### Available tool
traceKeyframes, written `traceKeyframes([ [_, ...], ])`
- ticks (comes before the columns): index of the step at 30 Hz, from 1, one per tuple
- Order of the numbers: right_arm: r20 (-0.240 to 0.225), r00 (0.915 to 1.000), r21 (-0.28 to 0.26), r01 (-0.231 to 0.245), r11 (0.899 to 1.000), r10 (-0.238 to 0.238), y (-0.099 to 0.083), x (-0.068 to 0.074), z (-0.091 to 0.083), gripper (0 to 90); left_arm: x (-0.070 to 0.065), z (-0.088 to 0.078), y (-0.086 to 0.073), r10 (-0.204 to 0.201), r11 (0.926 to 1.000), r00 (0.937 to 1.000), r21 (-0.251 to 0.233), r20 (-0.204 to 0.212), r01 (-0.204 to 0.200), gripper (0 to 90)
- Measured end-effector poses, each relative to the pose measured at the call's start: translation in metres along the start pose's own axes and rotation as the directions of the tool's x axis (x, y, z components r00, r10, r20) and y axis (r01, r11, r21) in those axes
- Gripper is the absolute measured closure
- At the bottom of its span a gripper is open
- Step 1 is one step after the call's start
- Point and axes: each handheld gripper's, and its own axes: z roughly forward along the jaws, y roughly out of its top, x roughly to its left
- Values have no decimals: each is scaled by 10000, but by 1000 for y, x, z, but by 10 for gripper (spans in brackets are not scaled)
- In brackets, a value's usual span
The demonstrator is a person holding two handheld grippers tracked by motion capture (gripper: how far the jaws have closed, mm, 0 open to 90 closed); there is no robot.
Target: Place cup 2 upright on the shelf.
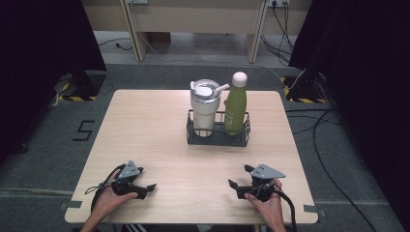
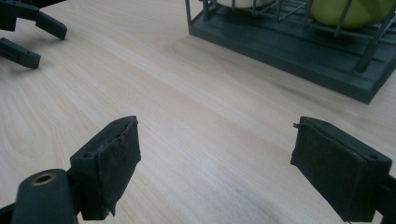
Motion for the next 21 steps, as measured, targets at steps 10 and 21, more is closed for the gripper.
traceKeyframes([
  [10, 213, 9998, 470, 9, 9989, -19, -8, 0, -3, 151, 0, 0, 0, 1, 10000, 10000, 0, 0, -1, 142],
  [21, 354, 9994, 996, -29, 9950, -6, -13, -1, -6, 153, 0, 0, 0, 2, 10000, 10000, 0, -5, -2, 141],
])
